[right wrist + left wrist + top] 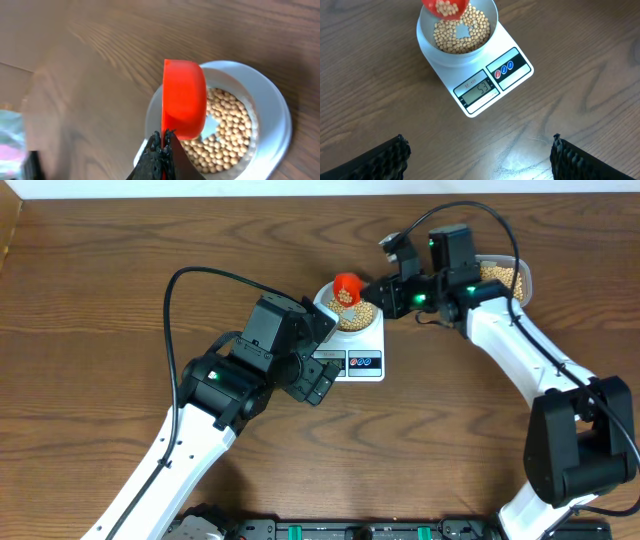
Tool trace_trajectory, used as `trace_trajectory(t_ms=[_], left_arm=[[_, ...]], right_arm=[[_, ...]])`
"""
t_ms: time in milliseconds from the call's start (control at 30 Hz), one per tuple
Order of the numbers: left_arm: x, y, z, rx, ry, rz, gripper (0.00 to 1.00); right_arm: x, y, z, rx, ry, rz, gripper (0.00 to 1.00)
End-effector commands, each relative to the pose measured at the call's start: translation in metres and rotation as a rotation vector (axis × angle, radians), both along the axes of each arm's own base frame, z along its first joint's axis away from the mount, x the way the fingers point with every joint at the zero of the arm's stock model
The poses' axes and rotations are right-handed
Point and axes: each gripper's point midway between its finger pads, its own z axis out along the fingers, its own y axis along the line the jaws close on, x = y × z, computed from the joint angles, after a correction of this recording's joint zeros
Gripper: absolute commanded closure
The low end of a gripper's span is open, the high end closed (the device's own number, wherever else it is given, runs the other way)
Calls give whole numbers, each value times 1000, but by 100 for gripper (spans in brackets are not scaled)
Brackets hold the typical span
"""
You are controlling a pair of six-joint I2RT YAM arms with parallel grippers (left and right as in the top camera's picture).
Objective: Scoop item into bowl and weigh 50g on scale
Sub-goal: 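Carry the red scoop back right to the pea tub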
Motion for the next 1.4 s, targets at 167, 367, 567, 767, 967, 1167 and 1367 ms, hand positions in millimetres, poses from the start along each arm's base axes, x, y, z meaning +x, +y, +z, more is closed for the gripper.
trace_trajectory(t_ms=[167,367,567,767,967,1167,1367], left_arm=[[0,-2,1,-2,-2,-19,8],[0,-2,1,-1,-2,-19,8],[1,-2,1,-2,-2,-19,8],[0,-2,1,-2,-2,-19,8],[1,-2,1,-2,-2,-19,8],[1,-2,1,-1,-2,-19,8],[1,-2,1,-2,-2,-19,8]], right_arm=[[-2,-15,35,252,108,41,98],[10,-41,47,290,99,-15,99],[33,-96,58,240,26,-186,99],[40,-154,70,149,-45,-343,99],[21,-200,63,-26,-29,-472,98],[3,-233,51,-203,12,-580,99],[3,-261,40,-356,3,-667,99]])
